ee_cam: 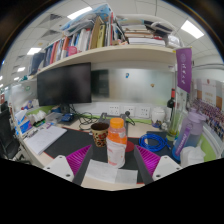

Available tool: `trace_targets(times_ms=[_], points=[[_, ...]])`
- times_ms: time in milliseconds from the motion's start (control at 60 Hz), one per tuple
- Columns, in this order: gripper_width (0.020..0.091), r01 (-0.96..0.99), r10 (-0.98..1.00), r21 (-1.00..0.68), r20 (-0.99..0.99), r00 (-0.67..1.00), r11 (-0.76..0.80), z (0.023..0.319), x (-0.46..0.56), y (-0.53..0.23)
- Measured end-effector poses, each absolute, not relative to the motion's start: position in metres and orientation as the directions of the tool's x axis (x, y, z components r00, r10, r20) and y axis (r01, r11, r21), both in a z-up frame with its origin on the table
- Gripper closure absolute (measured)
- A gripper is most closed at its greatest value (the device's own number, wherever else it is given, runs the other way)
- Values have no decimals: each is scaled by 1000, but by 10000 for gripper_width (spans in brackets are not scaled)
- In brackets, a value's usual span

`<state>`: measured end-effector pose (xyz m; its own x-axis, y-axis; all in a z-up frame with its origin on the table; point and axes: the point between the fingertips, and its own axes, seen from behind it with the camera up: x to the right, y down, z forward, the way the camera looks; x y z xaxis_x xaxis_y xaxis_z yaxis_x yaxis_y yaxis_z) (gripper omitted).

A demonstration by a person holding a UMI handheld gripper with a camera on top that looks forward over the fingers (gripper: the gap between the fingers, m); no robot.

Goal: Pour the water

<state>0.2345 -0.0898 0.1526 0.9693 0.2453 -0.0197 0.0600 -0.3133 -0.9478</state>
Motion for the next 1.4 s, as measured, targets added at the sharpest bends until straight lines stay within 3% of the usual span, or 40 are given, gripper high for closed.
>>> trace_targets(times_ms=[350,450,533,583,633,683,783,1017,1233,1400], points=[[248,78,268,-965,8,963,-251,105,230,12],[290,66,270,-964,-7,963,-259,93,228,21],[386,36,267,-969,-32,963,-246,92,224,26],[401,42,262,-968,-25,965,-247,88,224,27],[433,50,261,-972,-12,965,-229,88,221,28],[512,57,262,-976,0,965,-209,91,219,28],[541,44,226,-982,1,974,-185,92,224,29],[713,37,141,-981,11,990,-188,92,229,31],[726,114,98,-974,97,990,-195,107,230,40],[728,368,97,-905,356,930,-214,138,242,71]])
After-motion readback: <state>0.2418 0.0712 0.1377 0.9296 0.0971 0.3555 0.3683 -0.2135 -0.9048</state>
